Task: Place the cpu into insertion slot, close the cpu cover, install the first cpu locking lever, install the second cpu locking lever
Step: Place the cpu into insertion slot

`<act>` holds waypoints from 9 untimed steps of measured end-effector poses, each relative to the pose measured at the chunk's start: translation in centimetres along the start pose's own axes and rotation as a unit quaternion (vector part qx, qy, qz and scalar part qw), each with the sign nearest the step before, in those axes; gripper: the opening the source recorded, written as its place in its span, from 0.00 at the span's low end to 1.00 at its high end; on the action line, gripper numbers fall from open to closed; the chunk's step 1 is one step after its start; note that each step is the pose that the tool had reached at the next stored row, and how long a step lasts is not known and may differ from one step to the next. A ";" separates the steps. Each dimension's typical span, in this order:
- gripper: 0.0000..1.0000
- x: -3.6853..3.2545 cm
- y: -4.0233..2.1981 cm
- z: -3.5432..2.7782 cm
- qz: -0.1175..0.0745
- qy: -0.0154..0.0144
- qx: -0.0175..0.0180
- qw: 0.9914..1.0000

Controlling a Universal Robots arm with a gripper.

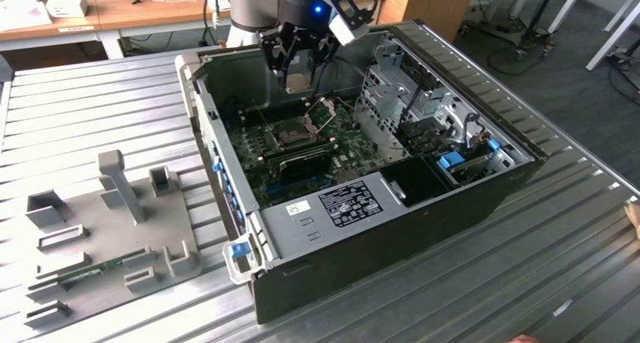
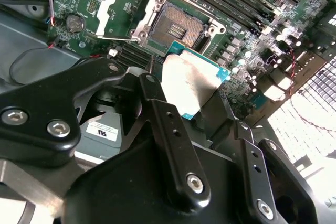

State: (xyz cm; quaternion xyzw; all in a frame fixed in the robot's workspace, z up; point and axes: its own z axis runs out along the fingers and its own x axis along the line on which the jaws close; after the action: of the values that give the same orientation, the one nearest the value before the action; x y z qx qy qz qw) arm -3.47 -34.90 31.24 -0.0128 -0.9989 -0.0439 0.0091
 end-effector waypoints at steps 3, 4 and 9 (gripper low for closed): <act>0.54 0.00 -0.05 0.52 0.000 0.000 0.000 1.000; 0.54 0.00 -0.07 0.71 0.000 0.000 0.000 1.000; 0.54 0.01 -0.14 1.41 0.000 0.000 0.000 1.000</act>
State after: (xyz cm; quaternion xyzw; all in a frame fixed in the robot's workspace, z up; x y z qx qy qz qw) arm -3.51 -34.92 29.82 -0.0128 -0.9989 -0.0439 0.0091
